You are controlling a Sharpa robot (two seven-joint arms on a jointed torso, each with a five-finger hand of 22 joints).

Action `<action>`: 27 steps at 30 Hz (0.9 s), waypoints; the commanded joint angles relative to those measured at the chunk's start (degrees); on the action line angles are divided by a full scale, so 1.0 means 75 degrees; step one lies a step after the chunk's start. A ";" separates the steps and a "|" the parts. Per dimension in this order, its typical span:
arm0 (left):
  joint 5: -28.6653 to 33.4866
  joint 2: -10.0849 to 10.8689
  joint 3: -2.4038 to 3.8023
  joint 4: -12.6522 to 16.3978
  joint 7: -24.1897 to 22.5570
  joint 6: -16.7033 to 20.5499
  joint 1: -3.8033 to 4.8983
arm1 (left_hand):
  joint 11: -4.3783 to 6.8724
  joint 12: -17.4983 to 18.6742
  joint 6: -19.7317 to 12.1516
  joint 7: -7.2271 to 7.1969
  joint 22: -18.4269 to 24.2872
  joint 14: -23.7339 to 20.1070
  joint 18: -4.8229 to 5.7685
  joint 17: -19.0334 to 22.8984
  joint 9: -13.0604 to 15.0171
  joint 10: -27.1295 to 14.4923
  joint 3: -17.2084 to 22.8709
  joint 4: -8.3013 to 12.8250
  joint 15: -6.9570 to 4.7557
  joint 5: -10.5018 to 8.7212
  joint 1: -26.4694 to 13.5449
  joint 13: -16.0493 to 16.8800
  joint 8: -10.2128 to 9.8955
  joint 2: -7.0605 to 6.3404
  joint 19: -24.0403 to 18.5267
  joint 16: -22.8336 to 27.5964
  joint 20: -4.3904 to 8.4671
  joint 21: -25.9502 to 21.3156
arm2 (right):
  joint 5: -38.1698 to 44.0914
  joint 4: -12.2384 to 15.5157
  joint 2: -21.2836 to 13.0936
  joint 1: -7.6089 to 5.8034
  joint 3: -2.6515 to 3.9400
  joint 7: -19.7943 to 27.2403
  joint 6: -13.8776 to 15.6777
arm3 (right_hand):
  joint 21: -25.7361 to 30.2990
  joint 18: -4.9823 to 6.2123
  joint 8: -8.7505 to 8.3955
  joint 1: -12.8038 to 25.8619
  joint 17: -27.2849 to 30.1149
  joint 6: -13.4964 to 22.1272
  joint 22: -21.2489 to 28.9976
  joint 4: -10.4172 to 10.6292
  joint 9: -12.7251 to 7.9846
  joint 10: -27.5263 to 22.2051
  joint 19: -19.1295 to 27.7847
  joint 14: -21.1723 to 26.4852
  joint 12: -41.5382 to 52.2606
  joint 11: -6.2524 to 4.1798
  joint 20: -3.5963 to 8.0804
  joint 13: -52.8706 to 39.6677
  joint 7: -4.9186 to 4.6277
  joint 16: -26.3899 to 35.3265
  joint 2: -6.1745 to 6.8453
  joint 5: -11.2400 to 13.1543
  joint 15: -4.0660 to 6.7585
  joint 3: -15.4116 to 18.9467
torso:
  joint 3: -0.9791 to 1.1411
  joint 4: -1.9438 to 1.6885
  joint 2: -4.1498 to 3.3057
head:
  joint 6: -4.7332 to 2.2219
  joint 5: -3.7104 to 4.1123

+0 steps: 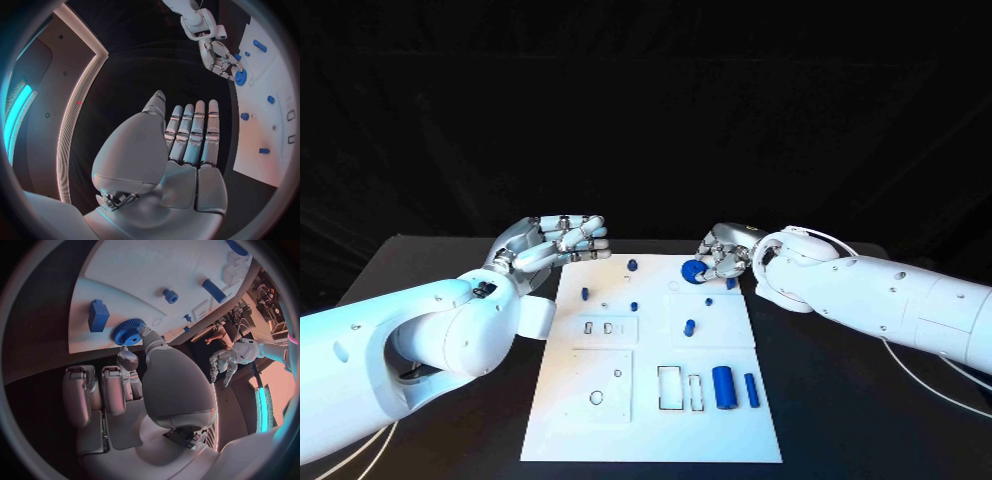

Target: Assemble the parts on the task board

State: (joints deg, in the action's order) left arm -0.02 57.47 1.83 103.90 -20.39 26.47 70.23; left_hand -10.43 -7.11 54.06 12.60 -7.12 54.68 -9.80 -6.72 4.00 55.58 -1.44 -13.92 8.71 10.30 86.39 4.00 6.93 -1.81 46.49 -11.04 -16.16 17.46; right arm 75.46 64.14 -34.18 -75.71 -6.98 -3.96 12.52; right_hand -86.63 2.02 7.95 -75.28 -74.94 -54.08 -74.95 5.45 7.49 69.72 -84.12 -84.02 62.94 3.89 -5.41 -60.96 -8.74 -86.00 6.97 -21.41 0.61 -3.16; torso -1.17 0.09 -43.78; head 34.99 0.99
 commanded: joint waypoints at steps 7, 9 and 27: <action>0.0013 -0.0014 0.0006 0.0021 -0.0023 -0.0148 0.0011 | -0.0021 0.0051 0.0004 0.0046 0.0006 -0.0047 -0.0073 -0.0009 -0.0008 -0.0018 -0.0051 0.0007 0.0007 -0.0038 0.0045 -0.0011 -0.0025 -0.0005 -0.0035 0.0027 -0.0017 0.0040 | 0.0021 -0.0128 0.0096 0.0038 -0.0013 0.0035 -0.0232 | -0.0012 -0.0097 0.0073 -0.0104 -0.0864 0.0032 -0.1390 0.0026 0.0023 0.0100 -0.0313 -0.0560 0.0147 -0.0015 -0.0062 -0.0125 0.0013 -0.0041 -0.0028 0.0004 -0.0031 0.0042 | 0.0002 -0.0002 0.0000 | 0.0015 -0.0003; 0.0013 -0.0014 0.0006 0.0019 -0.0020 -0.0149 0.0011 | -0.0021 0.0051 0.0004 0.0046 0.0006 -0.0047 -0.0073 -0.0009 -0.0008 -0.0018 -0.0051 0.0007 0.0007 -0.0038 0.0045 -0.0011 -0.0025 -0.0005 -0.0035 0.0027 -0.0017 0.0040 | 0.0022 -0.0140 0.0105 0.0041 -0.0015 0.0032 -0.0222 | -0.0016 -0.0099 0.0090 -0.0108 -0.0876 0.0013 -0.1396 0.0036 0.0030 0.0127 -0.0317 -0.0561 0.0203 -0.0018 -0.0062 -0.0180 0.0017 -0.0046 -0.0043 0.0010 -0.0030 0.0043 | 0.0002 -0.0001 0.0001 | 0.0013 -0.0004; 0.0013 -0.0009 0.0006 0.0008 0.0016 -0.0165 0.0011 | -0.0022 0.0059 0.0001 0.0048 0.0008 -0.0051 -0.0072 -0.0010 -0.0007 -0.0021 -0.0053 0.0010 0.0009 -0.0037 0.0047 -0.0011 -0.0030 -0.0002 -0.0040 0.0036 -0.0019 0.0039 | 0.1072 0.0097 0.0108 0.0046 -0.0021 -0.0786 0.0370 | -0.0221 -0.0178 0.0684 -0.0548 -0.1132 -0.1008 -0.1699 -0.0069 0.0392 0.0996 -0.0540 -0.0613 0.1396 -0.0350 0.0156 -0.1394 0.0404 -0.0166 -0.0481 0.0758 0.0237 -0.0459 | 0.0009 -0.0006 0.0004 | 0.0025 -0.0016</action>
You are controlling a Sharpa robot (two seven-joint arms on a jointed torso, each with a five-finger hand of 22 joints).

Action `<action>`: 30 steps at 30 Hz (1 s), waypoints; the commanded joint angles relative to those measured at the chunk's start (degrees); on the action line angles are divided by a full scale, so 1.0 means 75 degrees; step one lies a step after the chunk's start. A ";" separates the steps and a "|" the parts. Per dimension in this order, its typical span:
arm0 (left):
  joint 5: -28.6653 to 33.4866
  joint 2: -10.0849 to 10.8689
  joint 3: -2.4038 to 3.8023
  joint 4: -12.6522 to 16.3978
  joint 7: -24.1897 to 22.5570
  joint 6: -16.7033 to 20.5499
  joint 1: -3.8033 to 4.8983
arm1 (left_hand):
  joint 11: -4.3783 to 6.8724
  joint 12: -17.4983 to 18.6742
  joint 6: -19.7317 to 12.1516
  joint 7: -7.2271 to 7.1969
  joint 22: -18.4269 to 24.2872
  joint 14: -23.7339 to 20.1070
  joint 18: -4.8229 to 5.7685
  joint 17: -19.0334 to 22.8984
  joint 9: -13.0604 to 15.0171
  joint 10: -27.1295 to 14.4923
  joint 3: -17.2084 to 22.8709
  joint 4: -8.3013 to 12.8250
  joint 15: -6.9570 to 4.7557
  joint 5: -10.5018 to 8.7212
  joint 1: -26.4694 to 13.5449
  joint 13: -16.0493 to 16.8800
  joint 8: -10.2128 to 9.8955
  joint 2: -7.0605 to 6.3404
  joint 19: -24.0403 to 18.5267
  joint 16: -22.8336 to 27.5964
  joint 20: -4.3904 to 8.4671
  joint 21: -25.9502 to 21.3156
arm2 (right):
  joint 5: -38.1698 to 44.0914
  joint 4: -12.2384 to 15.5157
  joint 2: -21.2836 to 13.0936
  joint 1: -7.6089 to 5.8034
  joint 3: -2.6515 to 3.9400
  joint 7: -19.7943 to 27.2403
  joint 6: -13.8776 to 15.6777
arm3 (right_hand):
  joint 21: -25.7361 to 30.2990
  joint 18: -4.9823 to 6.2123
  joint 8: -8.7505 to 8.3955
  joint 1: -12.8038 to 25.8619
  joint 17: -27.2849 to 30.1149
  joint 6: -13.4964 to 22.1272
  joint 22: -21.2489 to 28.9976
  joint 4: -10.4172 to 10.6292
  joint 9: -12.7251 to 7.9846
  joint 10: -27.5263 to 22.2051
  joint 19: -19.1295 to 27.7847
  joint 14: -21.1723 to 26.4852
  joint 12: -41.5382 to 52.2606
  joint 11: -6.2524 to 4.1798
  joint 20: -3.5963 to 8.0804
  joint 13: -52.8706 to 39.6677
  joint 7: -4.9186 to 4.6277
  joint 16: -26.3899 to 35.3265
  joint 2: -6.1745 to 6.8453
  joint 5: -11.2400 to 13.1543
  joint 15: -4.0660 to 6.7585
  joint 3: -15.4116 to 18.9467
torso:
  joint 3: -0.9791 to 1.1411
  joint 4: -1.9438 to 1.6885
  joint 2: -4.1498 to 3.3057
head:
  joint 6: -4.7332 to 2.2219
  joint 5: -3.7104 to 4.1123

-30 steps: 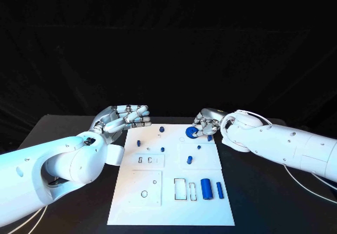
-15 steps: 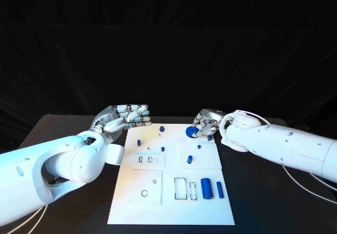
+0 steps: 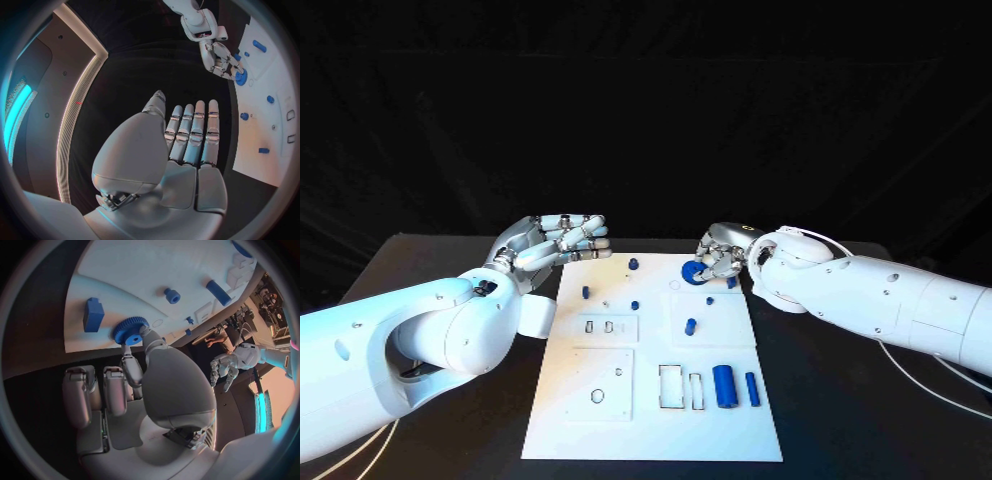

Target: Assemble the parts on the task board

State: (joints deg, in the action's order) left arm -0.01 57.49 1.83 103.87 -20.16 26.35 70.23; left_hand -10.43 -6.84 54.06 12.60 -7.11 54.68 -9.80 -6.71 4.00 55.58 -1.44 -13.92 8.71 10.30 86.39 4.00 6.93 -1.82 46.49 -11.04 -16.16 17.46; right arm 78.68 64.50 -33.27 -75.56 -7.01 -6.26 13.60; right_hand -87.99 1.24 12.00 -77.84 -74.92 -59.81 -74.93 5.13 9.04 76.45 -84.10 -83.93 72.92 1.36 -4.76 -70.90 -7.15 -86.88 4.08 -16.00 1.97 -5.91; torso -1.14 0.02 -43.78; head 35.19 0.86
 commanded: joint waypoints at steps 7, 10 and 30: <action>0.0012 -0.0014 0.0007 -0.0006 -0.0002 -0.0156 0.0010 | -0.0022 0.0027 0.0002 0.0047 0.0009 -0.0052 -0.0072 -0.0011 -0.0007 -0.0022 -0.0048 0.0013 0.0010 -0.0035 0.0054 -0.0010 -0.0033 0.0008 -0.0043 0.0041 -0.0019 0.0039 | 0.0889 0.0349 -0.0101 0.0028 -0.0014 -0.0646 0.0936 | -0.0110 -0.0103 0.0183 -0.0190 -0.1180 -0.0288 -0.1797 -0.0045 0.0260 0.0174 -0.0618 -0.0635 0.0153 -0.0055 0.0123 -0.0175 0.0232 -0.0069 -0.0057 -0.0096 0.0099 -0.0246 | 0.0007 0.0009 0.0008 | -0.0037 -0.0005; 0.0012 -0.0018 0.0007 -0.0021 -0.0004 -0.0158 0.0010 | -0.0022 0.0027 0.0002 0.0047 0.0009 -0.0052 -0.0072 -0.0011 -0.0007 -0.0022 -0.0048 0.0013 0.0010 -0.0035 0.0054 -0.0010 -0.0033 0.0008 -0.0043 0.0041 -0.0019 0.0039 | 0.1017 0.0594 -0.0157 0.0019 -0.0005 -0.0721 0.1210 | -0.0131 -0.0111 0.0182 -0.0165 -0.1191 -0.0279 -0.1826 -0.0042 0.0277 0.0205 -0.0640 -0.0637 0.0192 -0.0057 0.0132 -0.0222 0.0232 -0.0074 -0.0023 -0.0139 0.0104 -0.0278 | 0.0008 0.0007 0.0017 | -0.0035 -0.0034; -0.0002 -0.0057 0.0006 -0.0089 -0.0009 -0.0170 0.0010 | -0.0023 0.0032 0.0003 0.0047 0.0009 -0.0052 -0.0072 -0.0012 -0.0006 -0.0022 -0.0045 0.0015 0.0011 -0.0034 0.0059 -0.0010 -0.0035 0.0018 -0.0046 0.0046 -0.0019 0.0039 | 0.1558 0.1093 0.0822 0.0044 -0.0007 -0.0982 0.1737 | -0.0192 -0.0135 0.0123 -0.0038 -0.1223 -0.0184 -0.1909 0.0012 0.0315 0.0272 -0.0706 -0.0643 0.0296 -0.0033 0.0135 -0.0349 0.0199 -0.0087 0.0067 -0.0198 0.0090 -0.0397 | 0.0001 -0.0010 -0.0020 | -0.0054 -0.0116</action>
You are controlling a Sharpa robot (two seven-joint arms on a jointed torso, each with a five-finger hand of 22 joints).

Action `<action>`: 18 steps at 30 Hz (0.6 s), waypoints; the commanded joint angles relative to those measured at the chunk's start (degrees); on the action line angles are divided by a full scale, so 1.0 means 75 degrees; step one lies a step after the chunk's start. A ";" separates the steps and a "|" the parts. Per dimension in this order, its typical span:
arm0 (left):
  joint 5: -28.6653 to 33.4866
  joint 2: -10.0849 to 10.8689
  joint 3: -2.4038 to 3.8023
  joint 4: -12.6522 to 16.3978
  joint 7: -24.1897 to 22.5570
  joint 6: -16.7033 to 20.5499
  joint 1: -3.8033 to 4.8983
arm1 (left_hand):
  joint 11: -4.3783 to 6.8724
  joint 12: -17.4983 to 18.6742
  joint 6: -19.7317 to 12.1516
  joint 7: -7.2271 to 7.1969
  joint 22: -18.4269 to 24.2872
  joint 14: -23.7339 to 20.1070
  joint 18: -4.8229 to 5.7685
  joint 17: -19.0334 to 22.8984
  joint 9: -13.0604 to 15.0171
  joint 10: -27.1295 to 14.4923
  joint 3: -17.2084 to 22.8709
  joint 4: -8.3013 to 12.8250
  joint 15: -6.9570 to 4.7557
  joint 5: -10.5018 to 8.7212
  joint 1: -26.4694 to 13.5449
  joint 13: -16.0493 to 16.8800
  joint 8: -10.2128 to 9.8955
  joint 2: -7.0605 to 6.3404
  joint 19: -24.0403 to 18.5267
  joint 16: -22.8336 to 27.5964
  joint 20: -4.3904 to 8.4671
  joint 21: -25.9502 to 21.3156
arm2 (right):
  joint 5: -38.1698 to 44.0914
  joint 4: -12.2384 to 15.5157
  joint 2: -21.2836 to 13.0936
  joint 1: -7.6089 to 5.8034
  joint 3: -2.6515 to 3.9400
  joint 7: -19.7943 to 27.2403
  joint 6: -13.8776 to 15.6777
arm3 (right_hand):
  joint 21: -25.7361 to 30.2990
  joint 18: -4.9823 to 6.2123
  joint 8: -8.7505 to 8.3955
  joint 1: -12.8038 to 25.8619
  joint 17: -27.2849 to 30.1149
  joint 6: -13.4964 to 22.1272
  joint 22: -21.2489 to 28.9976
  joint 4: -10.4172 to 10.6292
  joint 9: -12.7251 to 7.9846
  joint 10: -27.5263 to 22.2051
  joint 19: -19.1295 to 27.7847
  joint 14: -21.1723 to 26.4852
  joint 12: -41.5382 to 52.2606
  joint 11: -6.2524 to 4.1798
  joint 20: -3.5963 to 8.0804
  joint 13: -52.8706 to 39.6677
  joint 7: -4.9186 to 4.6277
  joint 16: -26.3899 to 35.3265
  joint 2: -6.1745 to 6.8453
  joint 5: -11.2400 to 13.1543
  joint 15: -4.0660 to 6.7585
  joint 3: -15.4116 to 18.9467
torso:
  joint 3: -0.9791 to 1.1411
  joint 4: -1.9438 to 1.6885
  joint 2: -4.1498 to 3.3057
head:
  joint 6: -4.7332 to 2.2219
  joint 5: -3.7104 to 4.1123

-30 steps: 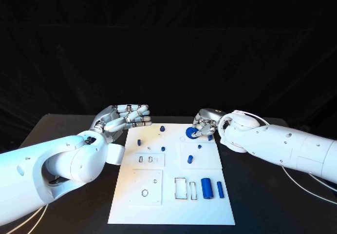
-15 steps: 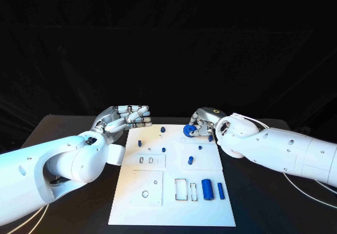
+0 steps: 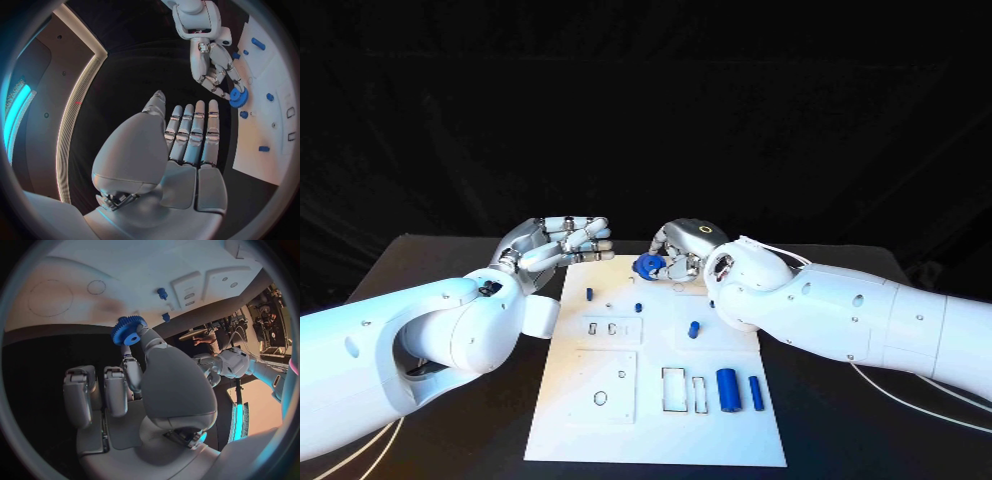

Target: Assemble the parts on the task board

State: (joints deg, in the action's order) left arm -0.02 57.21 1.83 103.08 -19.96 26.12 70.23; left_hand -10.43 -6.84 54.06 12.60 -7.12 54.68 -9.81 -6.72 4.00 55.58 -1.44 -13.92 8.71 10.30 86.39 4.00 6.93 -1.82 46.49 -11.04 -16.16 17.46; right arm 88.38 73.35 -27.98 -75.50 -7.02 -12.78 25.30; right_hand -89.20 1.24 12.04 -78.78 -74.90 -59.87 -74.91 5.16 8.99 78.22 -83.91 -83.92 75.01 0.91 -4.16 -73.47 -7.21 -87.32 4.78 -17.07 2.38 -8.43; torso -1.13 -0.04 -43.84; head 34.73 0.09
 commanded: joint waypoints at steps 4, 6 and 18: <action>0.0000 -0.0027 0.0006 0.0020 -0.0035 -0.0142 0.0010 | -0.0023 0.0032 0.0002 0.0047 0.0010 -0.0052 -0.0072 -0.0012 -0.0006 -0.0022 -0.0046 0.0015 0.0011 -0.0034 0.0059 -0.0010 -0.0035 0.0018 -0.0046 0.0046 -0.0019 0.0039 | 0.0268 -0.0239 0.0361 0.0131 -0.0012 -0.0112 0.0077 | -0.0019 -0.0130 0.0110 0.0106 -0.1219 -0.0163 -0.1896 0.0016 0.0326 0.0023 -0.0718 -0.0642 0.0003 0.0033 0.0053 0.0006 0.0199 -0.0026 -0.0015 -0.0063 0.0033 -0.0074 | -0.0003 -0.0004 -0.0010 | 0.0038 0.0021; 0.0000 -0.0030 0.0006 0.0021 -0.0034 -0.0152 0.0010 | -0.0023 0.0036 0.0003 0.0048 0.0011 -0.0054 -0.0071 -0.0013 -0.0005 -0.0020 -0.0053 0.0011 0.0012 -0.0036 0.0051 -0.0008 -0.0038 0.0019 -0.0051 0.0054 -0.0021 0.0039 | 0.0261 -0.0325 0.0454 0.0163 -0.0014 -0.0108 0.0028 | -0.0013 -0.0128 0.0103 0.0121 -0.1223 -0.0153 -0.1887 0.0023 0.0328 0.0016 -0.0711 -0.0643 -0.0003 0.0037 0.0051 0.0011 0.0194 -0.0028 -0.0007 -0.0064 0.0030 -0.0081 | 0.0001 -0.0004 -0.0011 | 0.0039 0.0009; 0.0000 -0.0042 0.0007 0.0034 -0.0031 -0.0160 0.0011 | -0.0023 0.0036 0.0003 0.0048 0.0011 -0.0054 -0.0071 -0.0013 -0.0005 -0.0020 -0.0053 0.0011 0.0012 -0.0036 0.0051 -0.0008 -0.0038 0.0019 -0.0051 0.0054 -0.0021 0.0039 | 0.0365 -0.0734 0.0869 0.0358 -0.0049 -0.0072 -0.0124 | -0.0004 -0.0124 0.0082 0.0173 -0.1224 -0.0122 -0.1877 0.0048 0.0340 -0.0039 -0.0702 -0.0643 -0.0060 0.0051 0.0043 0.0065 0.0179 -0.0028 0.0025 -0.0077 0.0018 -0.0110 | 0.0013 -0.0004 -0.0015 | 0.0077 -0.0029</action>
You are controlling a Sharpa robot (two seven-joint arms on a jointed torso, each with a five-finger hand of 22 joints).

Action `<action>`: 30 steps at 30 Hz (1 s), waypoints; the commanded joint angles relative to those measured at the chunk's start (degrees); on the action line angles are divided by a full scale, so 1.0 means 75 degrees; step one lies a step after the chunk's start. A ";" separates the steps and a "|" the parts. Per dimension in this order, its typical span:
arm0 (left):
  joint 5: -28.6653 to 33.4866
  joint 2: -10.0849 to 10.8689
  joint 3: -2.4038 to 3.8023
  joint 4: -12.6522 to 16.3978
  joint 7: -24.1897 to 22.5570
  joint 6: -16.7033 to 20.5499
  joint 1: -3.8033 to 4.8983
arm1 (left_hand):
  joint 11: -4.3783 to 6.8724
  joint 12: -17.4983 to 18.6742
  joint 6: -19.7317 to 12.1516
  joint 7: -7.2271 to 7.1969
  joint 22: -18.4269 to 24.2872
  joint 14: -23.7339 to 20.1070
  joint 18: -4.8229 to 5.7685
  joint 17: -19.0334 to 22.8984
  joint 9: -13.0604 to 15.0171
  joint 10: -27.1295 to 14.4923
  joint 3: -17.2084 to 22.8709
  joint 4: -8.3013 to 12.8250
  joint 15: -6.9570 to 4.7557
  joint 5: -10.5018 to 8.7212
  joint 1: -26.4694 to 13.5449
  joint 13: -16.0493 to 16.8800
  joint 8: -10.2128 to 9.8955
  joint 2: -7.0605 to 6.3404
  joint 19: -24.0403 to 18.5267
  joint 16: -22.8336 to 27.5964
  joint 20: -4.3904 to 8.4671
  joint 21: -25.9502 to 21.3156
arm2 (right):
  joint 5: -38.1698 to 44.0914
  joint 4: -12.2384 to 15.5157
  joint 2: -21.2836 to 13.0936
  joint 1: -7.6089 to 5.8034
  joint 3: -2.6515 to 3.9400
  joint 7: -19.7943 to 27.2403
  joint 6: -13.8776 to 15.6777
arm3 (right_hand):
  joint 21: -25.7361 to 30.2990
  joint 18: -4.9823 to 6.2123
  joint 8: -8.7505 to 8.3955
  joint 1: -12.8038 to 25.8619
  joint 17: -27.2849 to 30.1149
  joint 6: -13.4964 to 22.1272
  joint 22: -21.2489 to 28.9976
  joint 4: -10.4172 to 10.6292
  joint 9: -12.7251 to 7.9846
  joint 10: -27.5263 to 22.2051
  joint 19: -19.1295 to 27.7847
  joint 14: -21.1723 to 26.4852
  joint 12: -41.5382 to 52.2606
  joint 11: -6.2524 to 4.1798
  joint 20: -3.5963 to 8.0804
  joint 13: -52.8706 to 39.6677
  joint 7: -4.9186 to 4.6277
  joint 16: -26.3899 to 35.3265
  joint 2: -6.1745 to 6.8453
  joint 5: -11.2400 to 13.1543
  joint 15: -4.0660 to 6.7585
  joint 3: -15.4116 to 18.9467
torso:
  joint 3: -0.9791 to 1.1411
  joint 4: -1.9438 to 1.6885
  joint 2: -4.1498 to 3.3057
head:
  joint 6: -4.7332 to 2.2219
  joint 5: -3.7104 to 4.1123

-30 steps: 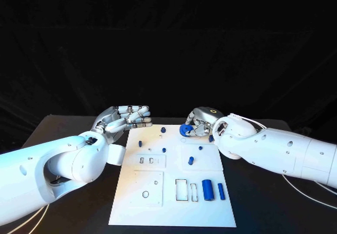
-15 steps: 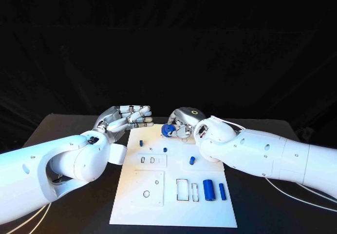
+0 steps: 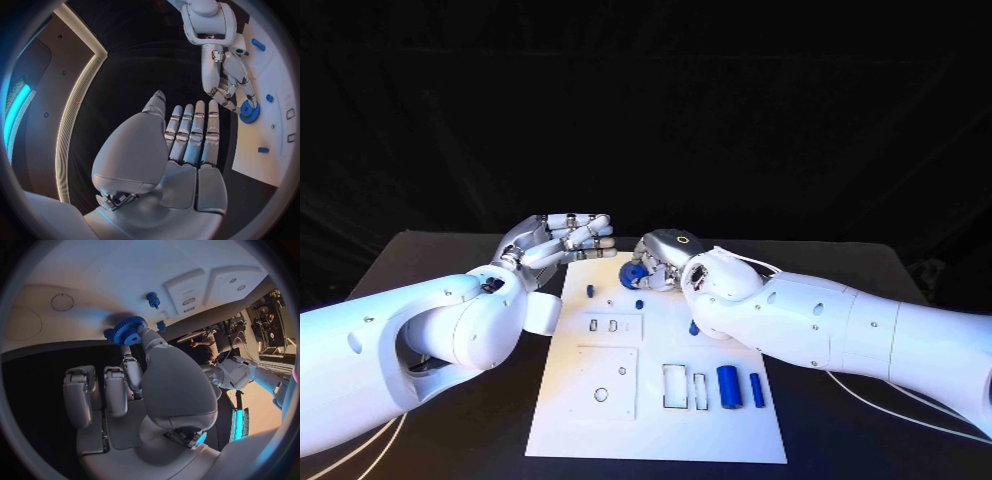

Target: Assemble the parts on the task board

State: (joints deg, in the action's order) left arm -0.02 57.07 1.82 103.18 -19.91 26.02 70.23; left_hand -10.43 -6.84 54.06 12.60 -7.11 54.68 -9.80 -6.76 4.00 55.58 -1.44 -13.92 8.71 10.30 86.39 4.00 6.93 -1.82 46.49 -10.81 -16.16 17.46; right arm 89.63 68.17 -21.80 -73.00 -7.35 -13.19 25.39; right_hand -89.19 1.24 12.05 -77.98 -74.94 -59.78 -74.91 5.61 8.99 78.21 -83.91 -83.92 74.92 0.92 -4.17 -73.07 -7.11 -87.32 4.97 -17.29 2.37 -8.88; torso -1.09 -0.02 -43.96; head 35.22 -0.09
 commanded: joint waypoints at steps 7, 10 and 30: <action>0.0000 -0.0033 0.0007 0.0023 -0.0025 -0.0175 0.0011 | -0.0024 0.0040 0.0003 0.0048 0.0012 -0.0056 -0.0071 -0.0008 -0.0005 -0.0020 -0.0056 0.0011 0.0013 -0.0037 0.0049 -0.0008 -0.0041 0.0021 -0.0053 0.0029 -0.0021 0.0039 | 0.0250 -0.0235 0.0179 0.0075 -0.0010 -0.0064 -0.0210 | 0.0030 -0.0112 0.0013 0.0187 -0.1212 -0.0023 -0.1835 0.0042 0.0352 -0.0165 -0.0666 -0.0640 -0.0182 0.0093 0.0021 0.0137 0.0116 -0.0024 0.0096 -0.0017 -0.0015 -0.0072 | 0.0006 0.0008 0.0012 | -0.0005 -0.0024; 0.0000 -0.0031 0.0007 0.0028 -0.0021 -0.0178 0.0012 | -0.0024 0.0040 0.0003 0.0048 0.0012 -0.0056 -0.0071 -0.0008 -0.0005 -0.0020 -0.0056 0.0011 0.0013 -0.0037 0.0049 -0.0008 -0.0041 0.0021 -0.0053 0.0029 -0.0021 0.0039 | 0.0258 -0.0310 0.0213 0.0080 -0.0011 -0.0093 -0.0229 | 0.0048 -0.0105 -0.0034 0.0294 -0.1214 0.0067 -0.1813 0.0099 0.0359 -0.0274 -0.0647 -0.0639 -0.0295 0.0129 -0.0002 0.0244 0.0076 -0.0024 0.0160 -0.0014 -0.0045 -0.0065 | 0.0005 0.0016 0.0007 | -0.0028 -0.0026; 0.0001 -0.0025 0.0007 0.0021 0.0012 -0.0176 0.0013 | -0.0028 0.0052 -0.0005 0.0053 0.0013 -0.0063 -0.0071 -0.0008 -0.0006 -0.0031 -0.0060 0.0011 0.0016 -0.0037 0.0048 -0.0009 -0.0050 0.0024 -0.0059 0.0041 -0.0023 0.0038 | 0.0089 -0.0451 0.0207 0.0086 -0.0012 -0.0003 -0.0412 | 0.0138 -0.0074 -0.0459 0.1169 -0.1266 0.0754 -0.1722 0.0902 0.0313 -0.0693 -0.0563 -0.0643 -0.0665 0.0387 -0.0242 0.0620 -0.0180 -0.0042 0.0439 0.0335 -0.0281 0.0434 | 0.0010 0.0006 0.0012 | -0.0083 -0.0005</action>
State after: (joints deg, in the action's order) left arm -0.02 56.97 1.82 103.20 -19.67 25.67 70.25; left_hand -10.43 -6.84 54.06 12.60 -7.07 54.68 -9.80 -6.74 4.00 55.58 -1.60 -13.76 8.71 10.30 86.39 4.00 6.93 -1.82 46.28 -10.82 -16.37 17.46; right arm 90.41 64.73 -20.18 -72.37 -7.42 -13.43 23.72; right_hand -88.36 1.25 8.77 -69.74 -74.92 -54.25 -74.94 12.16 11.28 72.97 -84.01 -83.91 69.70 3.89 -5.73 -68.37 -8.36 -87.32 8.24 -14.60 0.71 -5.56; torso -1.03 -0.02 -43.87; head 34.65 -0.04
